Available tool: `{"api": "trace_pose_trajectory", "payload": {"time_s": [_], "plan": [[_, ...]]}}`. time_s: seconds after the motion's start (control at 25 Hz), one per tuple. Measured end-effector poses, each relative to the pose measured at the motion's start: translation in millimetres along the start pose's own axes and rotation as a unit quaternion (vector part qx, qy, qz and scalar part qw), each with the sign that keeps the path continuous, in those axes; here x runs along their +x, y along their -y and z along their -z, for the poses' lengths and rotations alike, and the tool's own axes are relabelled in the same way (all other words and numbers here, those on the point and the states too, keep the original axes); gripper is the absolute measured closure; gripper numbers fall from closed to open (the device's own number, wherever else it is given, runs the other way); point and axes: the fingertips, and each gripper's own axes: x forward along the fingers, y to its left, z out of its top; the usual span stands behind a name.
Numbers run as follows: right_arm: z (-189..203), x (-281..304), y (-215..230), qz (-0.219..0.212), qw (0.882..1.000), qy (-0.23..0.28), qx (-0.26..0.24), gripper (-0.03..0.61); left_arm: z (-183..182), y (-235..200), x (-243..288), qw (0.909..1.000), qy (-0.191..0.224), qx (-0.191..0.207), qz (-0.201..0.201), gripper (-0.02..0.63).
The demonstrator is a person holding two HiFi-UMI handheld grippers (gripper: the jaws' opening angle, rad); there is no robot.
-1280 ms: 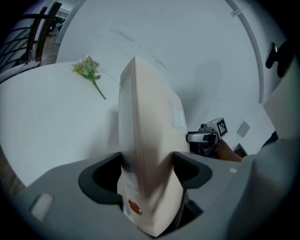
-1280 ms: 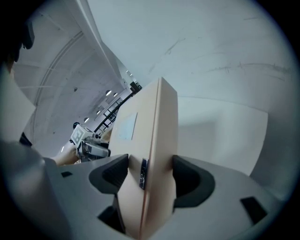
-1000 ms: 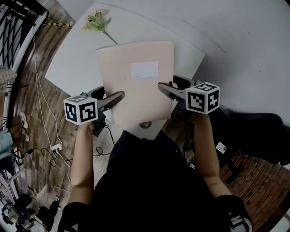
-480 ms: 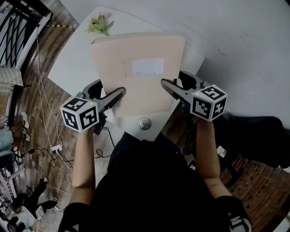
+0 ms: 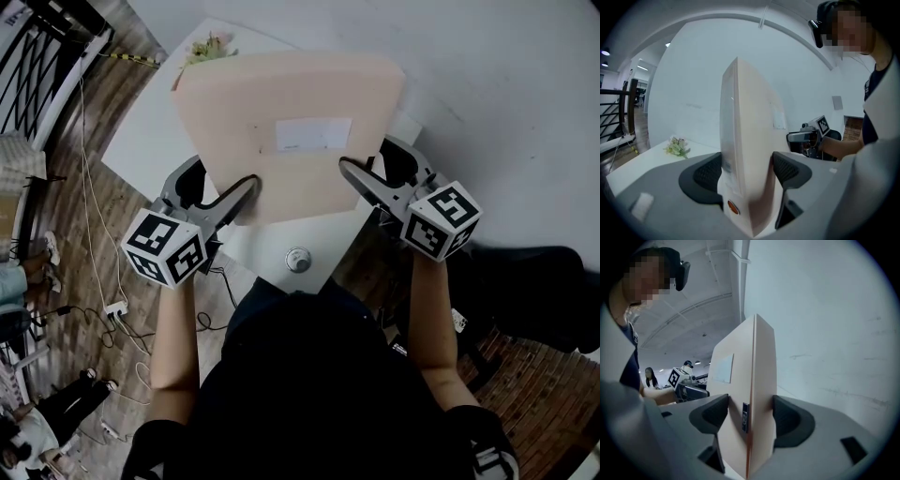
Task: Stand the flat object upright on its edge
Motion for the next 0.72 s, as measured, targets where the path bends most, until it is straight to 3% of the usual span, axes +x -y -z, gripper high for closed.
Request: {"api": "trace_pose_trajectory", "payload": {"time_s": [0.4,0.72], "plan": [[-19,-2,-11,-0.008,0.996,0.039,-0.078,0.273,-17,3,-10,0.9959,0.052,0.072,-0.021,0.261],[-21,-9,-23,-0.008,0.991,0.060,-0.116,0.275,-16,8,-19,0.9919,0.070,0.101,-0.031,0.261]]}}
